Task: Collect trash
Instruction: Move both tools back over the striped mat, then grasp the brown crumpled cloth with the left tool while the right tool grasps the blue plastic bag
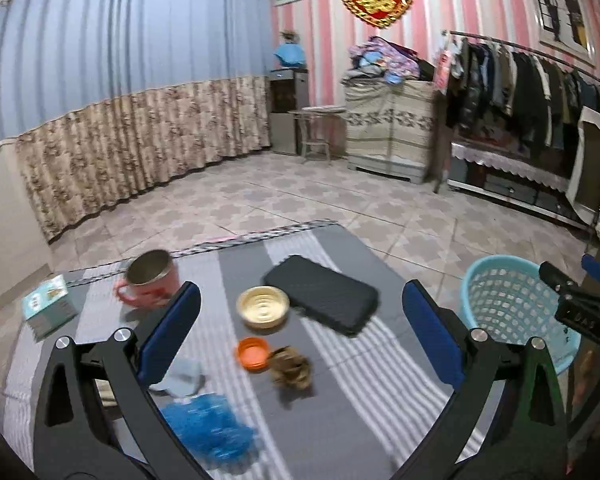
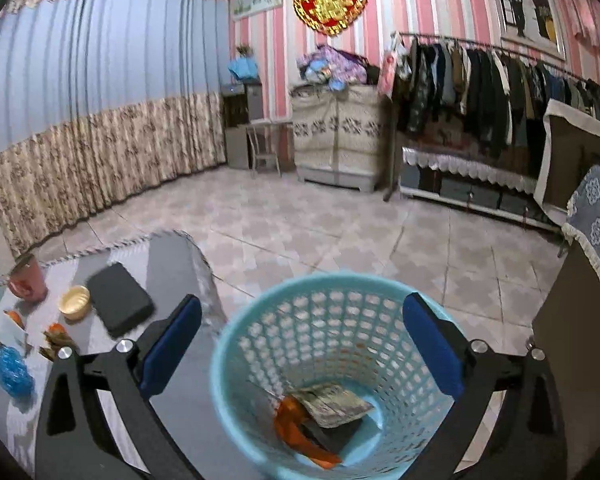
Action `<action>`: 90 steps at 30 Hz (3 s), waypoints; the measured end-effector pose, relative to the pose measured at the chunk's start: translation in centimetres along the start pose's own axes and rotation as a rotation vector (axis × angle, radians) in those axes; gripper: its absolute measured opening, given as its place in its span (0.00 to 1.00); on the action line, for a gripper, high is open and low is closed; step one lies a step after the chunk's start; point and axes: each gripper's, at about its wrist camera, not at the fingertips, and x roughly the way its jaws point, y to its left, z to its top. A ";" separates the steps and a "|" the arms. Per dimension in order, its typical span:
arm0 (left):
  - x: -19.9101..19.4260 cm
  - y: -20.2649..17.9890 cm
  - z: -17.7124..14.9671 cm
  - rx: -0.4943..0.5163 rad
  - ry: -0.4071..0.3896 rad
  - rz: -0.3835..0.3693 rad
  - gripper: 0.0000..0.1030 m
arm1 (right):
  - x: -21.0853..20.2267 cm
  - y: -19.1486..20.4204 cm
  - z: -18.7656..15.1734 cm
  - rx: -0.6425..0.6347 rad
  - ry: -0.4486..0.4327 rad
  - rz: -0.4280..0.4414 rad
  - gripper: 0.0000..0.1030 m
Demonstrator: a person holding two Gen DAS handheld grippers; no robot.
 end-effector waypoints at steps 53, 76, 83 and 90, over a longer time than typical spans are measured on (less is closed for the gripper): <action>-7.0 19.7 -14.4 -0.219 0.176 0.276 0.95 | -4.6 16.5 -5.4 -0.177 0.067 0.246 0.96; -2.5 19.9 -13.7 -0.224 0.293 0.130 0.40 | -3.8 20.5 -7.6 -0.294 0.154 0.288 0.96; -5.7 22.0 -14.0 -0.209 0.234 0.185 0.40 | -4.8 23.3 -8.8 -0.333 0.176 0.367 0.96; -6.0 25.9 -13.2 -0.242 0.171 0.240 0.40 | -4.1 27.5 -10.1 -0.365 0.233 0.425 0.96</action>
